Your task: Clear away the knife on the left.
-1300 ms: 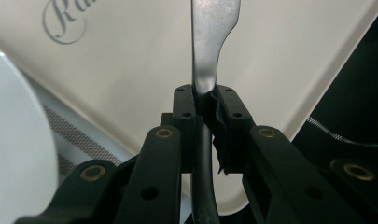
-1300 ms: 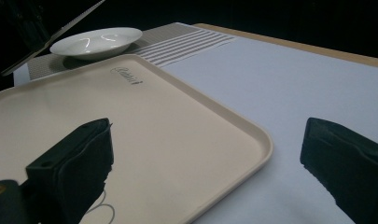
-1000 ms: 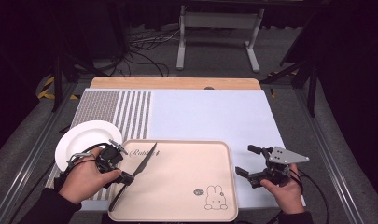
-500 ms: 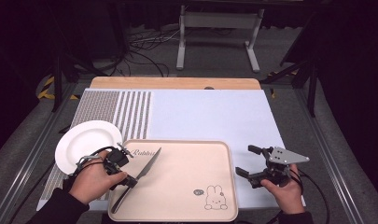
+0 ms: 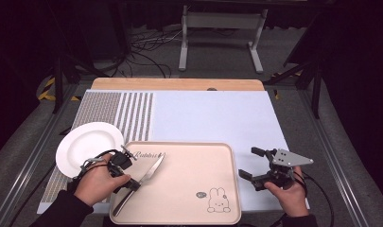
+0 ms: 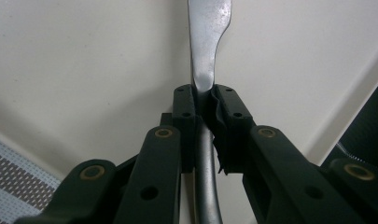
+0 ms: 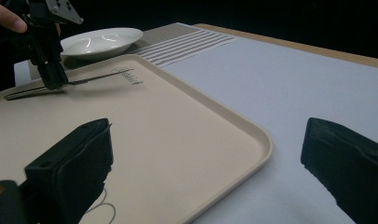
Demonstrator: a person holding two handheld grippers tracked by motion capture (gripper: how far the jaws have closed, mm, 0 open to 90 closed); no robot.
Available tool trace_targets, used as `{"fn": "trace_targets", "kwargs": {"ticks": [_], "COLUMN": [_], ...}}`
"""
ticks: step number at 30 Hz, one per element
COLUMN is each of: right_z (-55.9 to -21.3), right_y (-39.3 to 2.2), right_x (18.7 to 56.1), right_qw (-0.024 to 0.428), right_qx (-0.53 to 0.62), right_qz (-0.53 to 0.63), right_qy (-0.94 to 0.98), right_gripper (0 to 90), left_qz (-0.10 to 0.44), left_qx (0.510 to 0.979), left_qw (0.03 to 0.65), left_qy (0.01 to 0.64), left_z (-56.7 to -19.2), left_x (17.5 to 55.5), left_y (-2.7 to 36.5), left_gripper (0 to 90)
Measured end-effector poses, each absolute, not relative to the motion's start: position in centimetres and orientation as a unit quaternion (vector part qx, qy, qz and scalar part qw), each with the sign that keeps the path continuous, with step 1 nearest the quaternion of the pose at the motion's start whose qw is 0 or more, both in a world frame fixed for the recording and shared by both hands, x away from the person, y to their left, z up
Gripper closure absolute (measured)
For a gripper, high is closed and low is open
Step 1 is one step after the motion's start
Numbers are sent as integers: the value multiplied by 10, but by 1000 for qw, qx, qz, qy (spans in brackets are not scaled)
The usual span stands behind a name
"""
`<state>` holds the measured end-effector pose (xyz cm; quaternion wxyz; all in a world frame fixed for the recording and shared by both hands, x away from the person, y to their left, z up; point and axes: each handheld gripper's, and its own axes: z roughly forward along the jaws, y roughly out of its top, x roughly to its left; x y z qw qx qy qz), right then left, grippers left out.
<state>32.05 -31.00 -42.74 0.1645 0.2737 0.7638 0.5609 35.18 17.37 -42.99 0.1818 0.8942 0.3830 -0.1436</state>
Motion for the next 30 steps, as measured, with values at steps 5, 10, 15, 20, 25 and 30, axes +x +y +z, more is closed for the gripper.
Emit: {"fn": "trace_targets", "kwargs": {"ticks": [5, 10, 15, 20, 25, 30], "right_z": [-428, -428, -428, -428, -429, -429], "right_y": [-310, -310, -310, -310, -310, -310], "right_x": [321, 321, 320, 320, 321, 321], "right_qw": [164, 165, 165, 165, 164, 164], "right_qx": [274, 275, 274, 276, 275, 275], "right_qz": [559, 560, 558, 558, 559, 560], "right_qy": [765, 764, 766, 765, 765, 765], "right_gripper": [31, 31, 31, 31, 31, 31], "left_qz": [-146, -145, -138, -132, -134, -128], "left_qx": [894, 896, 898, 901, 904, 907], "left_qw": [175, 167, 165, 163, 162, 160], "left_qy": [386, 385, 385, 379, 373, 368], "left_z": [-433, -434, -433, -433, -433, -431], "left_x": [353, 354, 353, 354, 354, 353], "left_y": [171, 170, 168, 168, 169, 169], "left_gripper": [799, 799, 799, 790, 776, 690]}}
